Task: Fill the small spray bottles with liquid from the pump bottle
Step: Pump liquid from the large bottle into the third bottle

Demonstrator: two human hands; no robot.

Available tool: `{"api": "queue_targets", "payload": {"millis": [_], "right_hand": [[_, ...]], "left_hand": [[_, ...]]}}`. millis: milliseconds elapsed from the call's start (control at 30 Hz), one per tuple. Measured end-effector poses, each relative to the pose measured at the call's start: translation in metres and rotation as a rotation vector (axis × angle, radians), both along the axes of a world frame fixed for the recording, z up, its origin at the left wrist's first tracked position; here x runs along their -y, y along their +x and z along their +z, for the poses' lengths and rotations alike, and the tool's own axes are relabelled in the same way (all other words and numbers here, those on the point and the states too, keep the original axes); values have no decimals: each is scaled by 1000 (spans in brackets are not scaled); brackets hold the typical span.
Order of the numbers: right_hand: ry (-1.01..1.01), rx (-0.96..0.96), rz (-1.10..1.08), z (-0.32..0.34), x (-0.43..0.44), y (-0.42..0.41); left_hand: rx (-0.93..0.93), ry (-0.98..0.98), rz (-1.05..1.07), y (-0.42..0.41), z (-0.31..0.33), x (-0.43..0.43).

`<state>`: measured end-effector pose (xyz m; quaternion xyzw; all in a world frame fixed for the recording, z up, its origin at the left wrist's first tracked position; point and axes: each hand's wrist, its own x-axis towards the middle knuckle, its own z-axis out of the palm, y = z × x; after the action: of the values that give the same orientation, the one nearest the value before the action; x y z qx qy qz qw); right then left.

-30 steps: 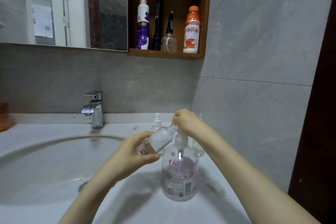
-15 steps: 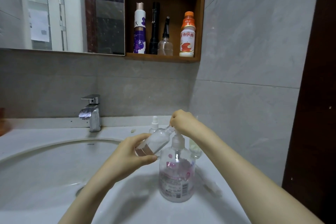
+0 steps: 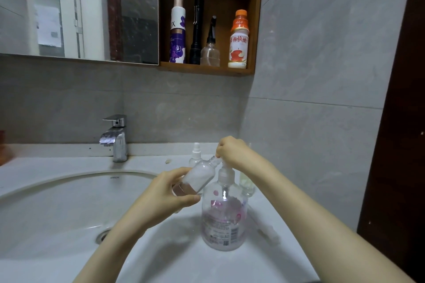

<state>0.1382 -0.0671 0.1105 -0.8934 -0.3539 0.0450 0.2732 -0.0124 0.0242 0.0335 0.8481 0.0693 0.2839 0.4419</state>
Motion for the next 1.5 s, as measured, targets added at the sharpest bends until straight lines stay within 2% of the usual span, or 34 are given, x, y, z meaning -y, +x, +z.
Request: {"api": "queue_targets", "payload": {"millis": [167, 367, 467, 633, 867, 1133, 1300, 1500], "right_hand": [[-3, 90, 20, 12, 10, -9], [-4, 36, -7, 5, 0, -1], [-69, 85, -20, 3, -2, -3], [-31, 165, 15, 12, 4, -3], [9, 94, 9, 5, 0, 0], [-64, 223, 12, 15, 7, -8], [-3, 156, -6, 8, 3, -2], [-81, 185, -12, 6, 2, -6]], "left_hand": [[2, 13, 4, -3, 1, 0], [13, 13, -6, -3, 4, 3], [-1, 32, 10, -3, 3, 1], [7, -3, 11, -3, 3, 2], [15, 5, 2, -3, 6, 3], [6, -1, 16, -3, 0, 1], [9, 25, 19, -2, 2, 0], [-3, 32, 12, 0, -1, -1]]}}
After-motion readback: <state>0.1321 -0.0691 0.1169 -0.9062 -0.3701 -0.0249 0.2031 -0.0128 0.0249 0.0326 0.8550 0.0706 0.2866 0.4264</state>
